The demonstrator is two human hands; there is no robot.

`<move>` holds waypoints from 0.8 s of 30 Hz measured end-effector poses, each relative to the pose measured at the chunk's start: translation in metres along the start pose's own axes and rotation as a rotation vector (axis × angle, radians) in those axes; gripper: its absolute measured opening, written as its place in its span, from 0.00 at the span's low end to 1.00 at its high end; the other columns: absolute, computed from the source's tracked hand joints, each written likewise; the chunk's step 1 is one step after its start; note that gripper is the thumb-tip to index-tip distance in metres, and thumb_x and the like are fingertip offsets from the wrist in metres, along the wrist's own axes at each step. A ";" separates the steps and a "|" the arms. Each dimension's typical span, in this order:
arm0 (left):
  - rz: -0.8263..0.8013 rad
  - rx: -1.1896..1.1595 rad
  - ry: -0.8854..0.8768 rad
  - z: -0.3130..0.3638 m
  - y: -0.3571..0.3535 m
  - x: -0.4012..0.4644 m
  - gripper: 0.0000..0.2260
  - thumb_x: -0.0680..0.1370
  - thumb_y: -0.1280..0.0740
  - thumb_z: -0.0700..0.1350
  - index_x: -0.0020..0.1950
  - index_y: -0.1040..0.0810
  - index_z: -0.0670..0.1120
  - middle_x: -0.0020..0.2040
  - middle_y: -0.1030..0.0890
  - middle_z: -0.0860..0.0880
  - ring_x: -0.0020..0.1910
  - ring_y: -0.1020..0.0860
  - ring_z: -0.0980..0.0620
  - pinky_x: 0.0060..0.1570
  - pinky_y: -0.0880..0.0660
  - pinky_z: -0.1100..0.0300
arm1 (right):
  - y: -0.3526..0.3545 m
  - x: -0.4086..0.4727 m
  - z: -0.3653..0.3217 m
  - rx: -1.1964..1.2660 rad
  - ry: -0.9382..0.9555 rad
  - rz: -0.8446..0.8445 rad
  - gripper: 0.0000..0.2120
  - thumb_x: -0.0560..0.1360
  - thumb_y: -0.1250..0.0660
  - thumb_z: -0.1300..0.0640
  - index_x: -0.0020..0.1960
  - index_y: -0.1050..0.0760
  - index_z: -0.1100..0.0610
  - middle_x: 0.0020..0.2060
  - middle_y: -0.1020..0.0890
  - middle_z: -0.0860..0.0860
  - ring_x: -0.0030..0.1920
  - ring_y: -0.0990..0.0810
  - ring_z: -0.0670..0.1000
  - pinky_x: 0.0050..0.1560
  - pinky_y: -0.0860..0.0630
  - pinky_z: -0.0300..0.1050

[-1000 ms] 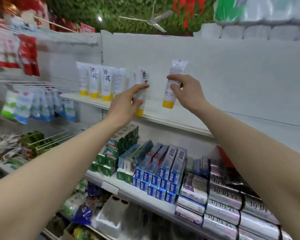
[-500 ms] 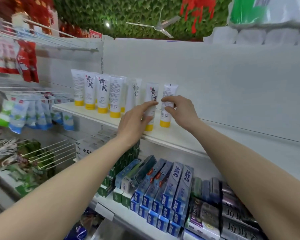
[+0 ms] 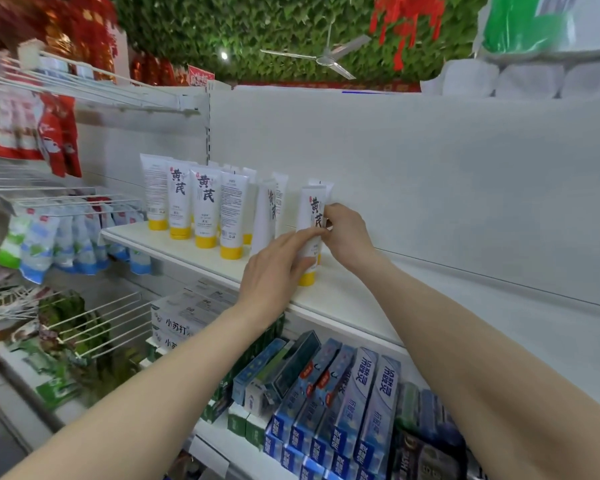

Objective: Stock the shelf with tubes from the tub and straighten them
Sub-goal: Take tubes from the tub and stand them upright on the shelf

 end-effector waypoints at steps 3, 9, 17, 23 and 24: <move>-0.006 -0.011 0.002 0.000 -0.001 0.002 0.20 0.78 0.35 0.45 0.68 0.31 0.62 0.61 0.22 0.56 0.52 0.23 0.53 0.47 0.23 0.50 | -0.001 0.003 0.000 0.003 0.004 -0.009 0.09 0.73 0.37 0.63 0.52 0.21 0.59 0.50 0.21 0.59 0.51 0.23 0.61 0.52 0.27 0.53; -0.068 0.047 -0.015 0.000 -0.002 0.001 0.21 0.79 0.36 0.47 0.69 0.34 0.63 0.56 0.23 0.53 0.48 0.23 0.51 0.44 0.23 0.49 | 0.007 -0.006 0.005 0.026 0.040 -0.023 0.11 0.76 0.36 0.61 0.56 0.21 0.55 0.55 0.23 0.54 0.52 0.23 0.55 0.55 0.27 0.50; -0.085 0.224 0.031 0.009 0.014 -0.020 0.21 0.81 0.38 0.47 0.73 0.35 0.56 0.74 0.35 0.47 0.69 0.32 0.45 0.58 0.29 0.50 | 0.054 -0.060 0.010 -0.261 0.078 -0.004 0.22 0.80 0.40 0.56 0.73 0.35 0.49 0.67 0.30 0.53 0.65 0.30 0.55 0.62 0.32 0.49; -0.047 0.351 -0.018 0.041 0.037 -0.050 0.23 0.80 0.36 0.46 0.74 0.35 0.50 0.72 0.33 0.44 0.69 0.33 0.42 0.60 0.30 0.49 | 0.087 -0.128 -0.008 -0.465 0.115 0.041 0.21 0.81 0.42 0.52 0.73 0.36 0.52 0.66 0.29 0.54 0.63 0.32 0.57 0.58 0.31 0.50; -0.042 0.377 -0.043 0.048 0.040 -0.056 0.23 0.79 0.35 0.46 0.74 0.35 0.49 0.72 0.33 0.43 0.68 0.33 0.42 0.61 0.31 0.48 | 0.093 -0.141 -0.011 -0.488 0.125 0.057 0.21 0.80 0.41 0.52 0.73 0.35 0.53 0.65 0.28 0.55 0.62 0.31 0.58 0.57 0.31 0.51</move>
Point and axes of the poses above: each hand's wrist, its own x-axis towards the middle knuckle, its own y-axis out of the back of the hand, z = x × y, the point moved 5 cm from there along x, towards the middle knuckle
